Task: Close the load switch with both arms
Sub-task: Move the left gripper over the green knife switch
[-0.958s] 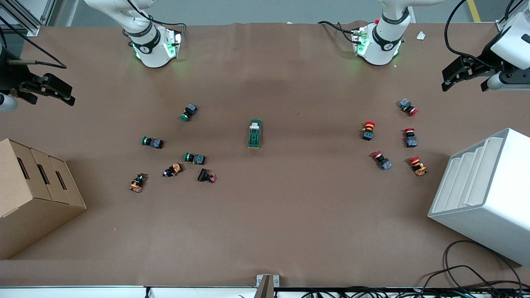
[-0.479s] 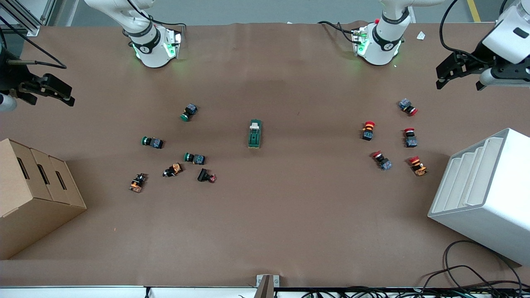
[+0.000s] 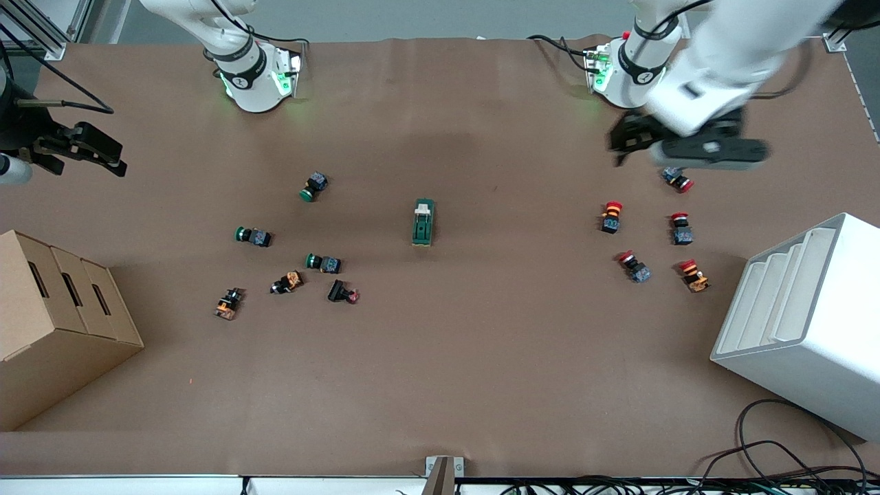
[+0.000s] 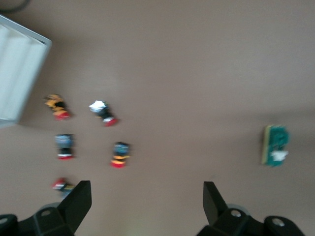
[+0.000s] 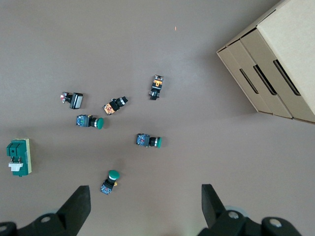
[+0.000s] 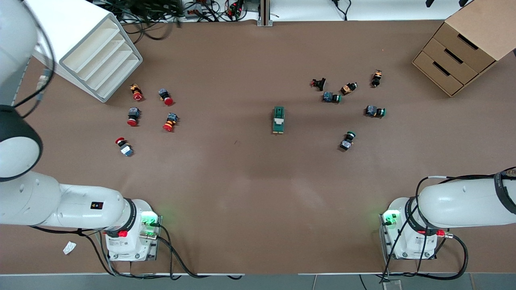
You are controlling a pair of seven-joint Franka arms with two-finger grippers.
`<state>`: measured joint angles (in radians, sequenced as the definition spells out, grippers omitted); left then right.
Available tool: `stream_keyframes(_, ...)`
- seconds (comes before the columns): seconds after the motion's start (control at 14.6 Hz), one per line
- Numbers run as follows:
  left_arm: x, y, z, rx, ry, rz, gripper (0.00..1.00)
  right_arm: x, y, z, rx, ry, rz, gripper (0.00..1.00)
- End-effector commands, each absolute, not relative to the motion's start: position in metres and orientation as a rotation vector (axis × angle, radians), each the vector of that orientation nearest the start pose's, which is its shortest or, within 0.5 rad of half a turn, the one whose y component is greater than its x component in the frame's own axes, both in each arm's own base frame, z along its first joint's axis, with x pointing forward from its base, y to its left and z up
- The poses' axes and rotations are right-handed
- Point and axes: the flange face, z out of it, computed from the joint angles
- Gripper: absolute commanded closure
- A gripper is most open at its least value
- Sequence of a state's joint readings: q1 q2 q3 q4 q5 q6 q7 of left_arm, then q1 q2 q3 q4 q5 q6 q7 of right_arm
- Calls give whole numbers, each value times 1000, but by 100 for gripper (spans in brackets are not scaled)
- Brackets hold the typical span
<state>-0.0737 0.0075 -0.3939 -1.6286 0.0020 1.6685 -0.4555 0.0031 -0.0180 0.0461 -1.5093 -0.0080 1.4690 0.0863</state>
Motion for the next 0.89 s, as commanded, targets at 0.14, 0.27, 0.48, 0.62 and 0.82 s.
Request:
stream_keyframes(0.14, 496, -354, 552, -3164, -217, -84, 0, 534, 25, 659, -3140, 57, 29, 0)
stream_keyframes(0.27, 482, -400, 518, -3121, -250, -106, 0, 534, 27, 659, -3142, 65, 31, 0)
stream_keyframes(0.48, 458, -452, 479, -3107, -305, -121, 0, 537, 34, 652, -3141, 26, 53, 0)
stream_keyframes(0.62, 443, -484, 444, -3069, -472, -164, 0, 544, 32, 647, -3140, 31, 39, 0)
stream_keyframes(0.82, 411, -529, 389, -3032, -564, -270, 0, 576, 33, 598, -3140, 27, 113, 0)
